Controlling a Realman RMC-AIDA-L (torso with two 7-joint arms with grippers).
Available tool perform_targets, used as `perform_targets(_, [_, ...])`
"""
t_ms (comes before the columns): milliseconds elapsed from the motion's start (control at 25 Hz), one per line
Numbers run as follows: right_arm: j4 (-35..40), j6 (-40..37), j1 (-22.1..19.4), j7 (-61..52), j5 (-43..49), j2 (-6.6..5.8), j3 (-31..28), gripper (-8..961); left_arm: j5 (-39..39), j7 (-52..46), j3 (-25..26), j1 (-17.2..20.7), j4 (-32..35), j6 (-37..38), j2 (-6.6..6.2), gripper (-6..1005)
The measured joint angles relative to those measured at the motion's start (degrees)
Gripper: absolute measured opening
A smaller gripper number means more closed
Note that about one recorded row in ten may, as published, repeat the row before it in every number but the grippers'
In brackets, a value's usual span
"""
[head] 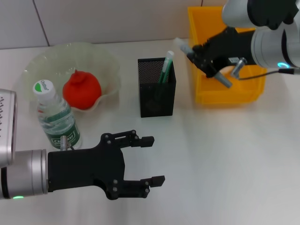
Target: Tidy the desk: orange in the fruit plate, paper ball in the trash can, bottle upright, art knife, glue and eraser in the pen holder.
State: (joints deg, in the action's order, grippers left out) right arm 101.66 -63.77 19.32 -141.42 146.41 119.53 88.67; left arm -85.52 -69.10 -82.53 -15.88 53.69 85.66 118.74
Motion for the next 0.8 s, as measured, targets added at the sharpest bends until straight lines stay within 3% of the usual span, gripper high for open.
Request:
perform_targets(360, [-4.3, 11.6, -0.3, 3.2, -0.4, -0.11, 3.2, 126, 0.0, 0.0, 0.0, -0.5, -0.3, -0.2, 0.07, 800])
perform_targets(800, [-10.7, 20.3, 4.8, 8.2, -5.7, -0.26, 3.4, 125, 0.0, 0.0, -0.2, -2.0, -2.2, -0.2, 0.09, 801])
